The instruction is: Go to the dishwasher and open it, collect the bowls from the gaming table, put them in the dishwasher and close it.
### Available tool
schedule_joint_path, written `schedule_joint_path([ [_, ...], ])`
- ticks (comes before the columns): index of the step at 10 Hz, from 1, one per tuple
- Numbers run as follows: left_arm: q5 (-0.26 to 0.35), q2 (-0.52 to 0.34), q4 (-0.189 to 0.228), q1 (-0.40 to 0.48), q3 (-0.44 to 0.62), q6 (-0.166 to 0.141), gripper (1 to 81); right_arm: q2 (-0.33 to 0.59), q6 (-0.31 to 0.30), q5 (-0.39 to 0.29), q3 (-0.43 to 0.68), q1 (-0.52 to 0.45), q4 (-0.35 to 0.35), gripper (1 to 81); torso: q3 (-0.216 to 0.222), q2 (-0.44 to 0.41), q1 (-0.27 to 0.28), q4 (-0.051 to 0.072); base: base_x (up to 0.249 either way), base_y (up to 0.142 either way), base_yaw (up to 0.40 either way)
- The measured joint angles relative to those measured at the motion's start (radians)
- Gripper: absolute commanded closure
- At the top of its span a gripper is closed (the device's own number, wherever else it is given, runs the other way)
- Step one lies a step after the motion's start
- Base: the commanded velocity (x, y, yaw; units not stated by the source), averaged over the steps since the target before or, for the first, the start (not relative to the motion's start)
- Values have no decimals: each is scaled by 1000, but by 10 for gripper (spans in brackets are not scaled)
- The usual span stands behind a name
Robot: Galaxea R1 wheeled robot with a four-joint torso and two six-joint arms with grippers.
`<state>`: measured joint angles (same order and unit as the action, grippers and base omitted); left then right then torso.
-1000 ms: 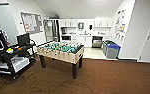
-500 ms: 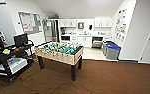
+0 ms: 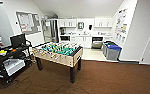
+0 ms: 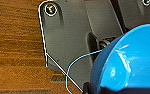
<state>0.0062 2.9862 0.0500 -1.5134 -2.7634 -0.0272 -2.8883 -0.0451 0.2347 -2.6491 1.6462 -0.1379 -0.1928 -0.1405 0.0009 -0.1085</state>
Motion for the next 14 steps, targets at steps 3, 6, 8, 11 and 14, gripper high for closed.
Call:
schedule_joint_path([
  [3, -1, 4, 0, 0, 1, 0, 811, 1, 0, 0, 0, 0, 2, 811, 0, 0, 0, 0, 142, -89, 0],
  [6, 0, 6, 0, 0, 0, 0, 811, -1, 0, 2, 0, 1, 2, 811, 0, 0, 0, 0, 152, -97, 0],
  [8, 0, 6, 1, 0, 0, 0, 811, 0, 0, 1, 0, 2, 2, 811, 0, 0, 0, 0, 159, -101, 0],
  [11, 0, 11, 6, 0, 0, 0, 811, -2, 0, 1, 0, 1, 2, 811, 0, 0, 0, 0, 160, -101, 0],
  [14, 0, 11, 7, 0, 0, 0, 811, -1, 0, 1, 0, 1, 2, 811, 0, 0, 0, 0, 163, -101, 0],
])
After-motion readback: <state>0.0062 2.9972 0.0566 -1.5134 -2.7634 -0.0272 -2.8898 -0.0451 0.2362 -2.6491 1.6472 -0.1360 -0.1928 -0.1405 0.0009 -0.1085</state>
